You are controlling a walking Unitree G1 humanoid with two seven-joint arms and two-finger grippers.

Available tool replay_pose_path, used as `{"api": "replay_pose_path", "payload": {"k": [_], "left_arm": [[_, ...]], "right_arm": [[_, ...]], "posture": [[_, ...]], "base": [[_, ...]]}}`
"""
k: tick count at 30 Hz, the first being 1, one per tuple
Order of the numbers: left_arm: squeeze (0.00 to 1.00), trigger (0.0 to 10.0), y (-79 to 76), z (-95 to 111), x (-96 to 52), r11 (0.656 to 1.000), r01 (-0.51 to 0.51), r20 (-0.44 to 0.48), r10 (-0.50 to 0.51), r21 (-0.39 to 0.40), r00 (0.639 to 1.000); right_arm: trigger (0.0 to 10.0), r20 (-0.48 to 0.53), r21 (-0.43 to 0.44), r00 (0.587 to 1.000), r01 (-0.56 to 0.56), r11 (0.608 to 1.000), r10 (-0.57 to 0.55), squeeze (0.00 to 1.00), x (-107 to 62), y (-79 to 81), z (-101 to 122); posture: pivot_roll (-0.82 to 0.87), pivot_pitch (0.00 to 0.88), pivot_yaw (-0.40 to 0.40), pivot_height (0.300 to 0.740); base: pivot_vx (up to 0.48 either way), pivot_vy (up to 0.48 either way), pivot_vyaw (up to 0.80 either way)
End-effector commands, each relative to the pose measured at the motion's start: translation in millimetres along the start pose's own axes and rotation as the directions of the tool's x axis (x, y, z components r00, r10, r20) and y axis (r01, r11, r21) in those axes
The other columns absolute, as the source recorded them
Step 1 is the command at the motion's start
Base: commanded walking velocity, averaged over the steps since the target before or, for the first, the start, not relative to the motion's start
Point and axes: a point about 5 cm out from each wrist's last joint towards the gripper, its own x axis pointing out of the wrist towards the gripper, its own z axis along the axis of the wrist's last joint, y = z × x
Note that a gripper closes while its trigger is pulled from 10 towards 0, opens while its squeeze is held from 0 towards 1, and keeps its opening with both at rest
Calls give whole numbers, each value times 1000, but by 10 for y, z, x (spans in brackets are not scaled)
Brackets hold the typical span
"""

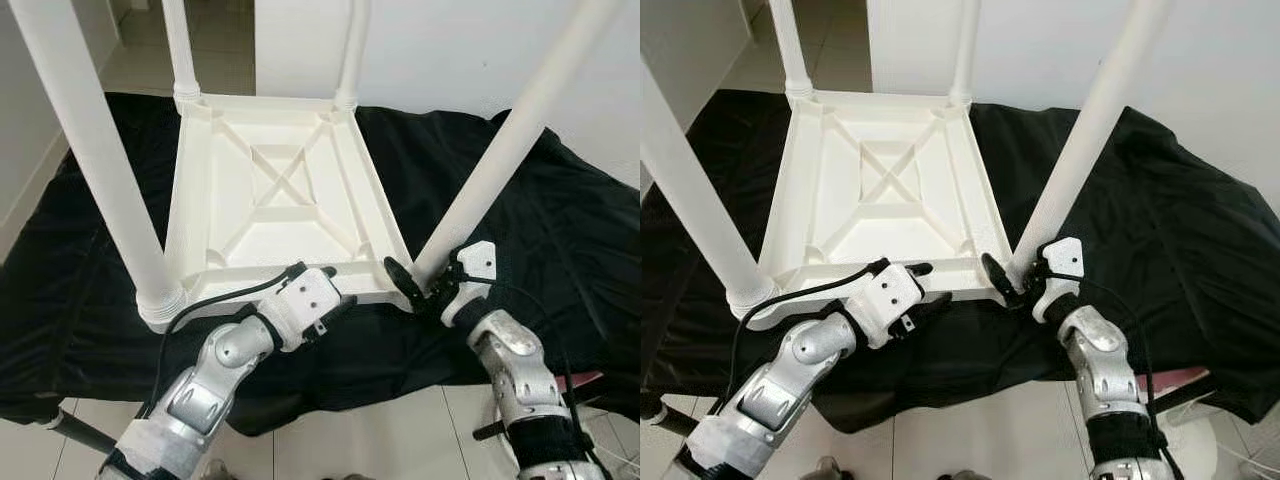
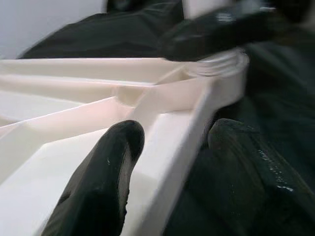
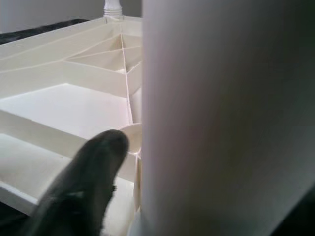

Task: Building children table

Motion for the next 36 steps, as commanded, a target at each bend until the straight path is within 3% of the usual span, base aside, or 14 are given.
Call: {"api": "replay_pose_path", "payload": {"k": [1,10,11,14,18,23,28,36], "left_arm": [[0,10000,-6,10,29,999,29,4,-29,22,1000],[0,10000,15,-7,43,998,38,-9,-38,51,999],[0,10000,2,-1,49,997,49,-5,-48,52,999],[0,10000,-16,7,53,997,63,2,-64,53,998],[0,10000,-13,91,58,998,57,58,-57,-8,997],[0,10000,-38,83,62,998,68,54,-68,1,996],[0,10000,-115,61,33,996,89,63,-88,-16,994],[0,10000,-154,15,-13,995,90,67,-86,-50,994]], "right_arm": [[0,-25,-9,1000,-19,1000,18,0,-18,-20,-55],[0,-23,25,999,-41,999,41,0,-12,-52,-107],[10000,-18,28,999,-40,999,41,0,-10,-41,-112],[10000,-10,35,999,-47,998,48,0,-7,-16,-119],[10000,26,80,999,-34,996,32,0,-15,44,-88],[10000,48,97,999,3,995,-7,0,-13,77,-63],[10000,72,95,988,128,987,-135,0,-8,98,-10],[10000,56,126,970,228,965,-237,0,-27,169,-6]], "posture": [[18,13,-109,740],[17,8,-102,740],[14,8,-98,740],[11,8,-97,740],[10,11,-97,740],[10,11,-101,740],[15,15,-106,740],[11,16,-107,740]], "base": [[0,0,0],[0,0,0],[0,0,0],[0,0,0],[0,0,0],[0,0,0],[0,0,0],[0,0,0]]}}
